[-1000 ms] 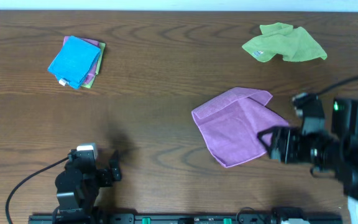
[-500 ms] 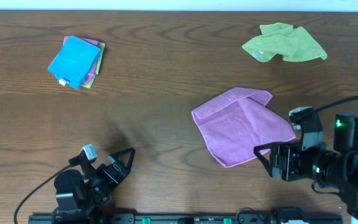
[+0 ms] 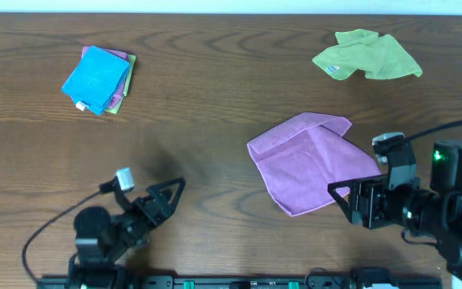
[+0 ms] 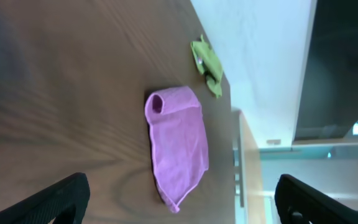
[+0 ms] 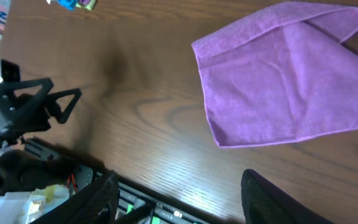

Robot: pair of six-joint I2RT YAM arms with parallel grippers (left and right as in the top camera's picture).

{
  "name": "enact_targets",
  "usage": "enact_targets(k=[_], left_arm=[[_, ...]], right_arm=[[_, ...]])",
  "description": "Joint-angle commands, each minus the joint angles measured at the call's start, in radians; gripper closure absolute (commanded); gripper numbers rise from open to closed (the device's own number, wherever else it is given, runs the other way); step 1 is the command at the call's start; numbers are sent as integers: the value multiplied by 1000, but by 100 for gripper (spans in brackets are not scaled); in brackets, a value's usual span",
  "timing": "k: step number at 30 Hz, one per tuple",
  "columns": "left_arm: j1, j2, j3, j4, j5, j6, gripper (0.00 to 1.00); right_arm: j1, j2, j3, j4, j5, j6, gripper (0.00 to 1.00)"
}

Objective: Fold the cloth

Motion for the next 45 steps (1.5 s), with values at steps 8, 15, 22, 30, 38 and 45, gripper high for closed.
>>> enact_targets(k=[8, 15, 22, 30, 38, 45], left_arm=[[-272, 722, 256, 168, -145, 238, 3], [-375, 1069, 638, -54, -314, 429, 2], [-465, 1283, 929, -272, -547, 574, 3], [-625, 1493, 1181, -416, -751, 689, 0], [-806, 1661, 1291, -518, -1140, 762, 4], [-824, 1682, 1291, -503, -1138, 761, 29]], right_arm=[[8, 32, 0, 32, 0, -14, 99], [8, 32, 0, 37, 6, -14, 99], [-3, 11, 0, 92, 53, -5, 99], [-22, -22, 0, 142, 53, 9, 99], [-22, -24, 0, 139, 52, 20, 99], [-22, -47, 0, 131, 52, 20, 98]])
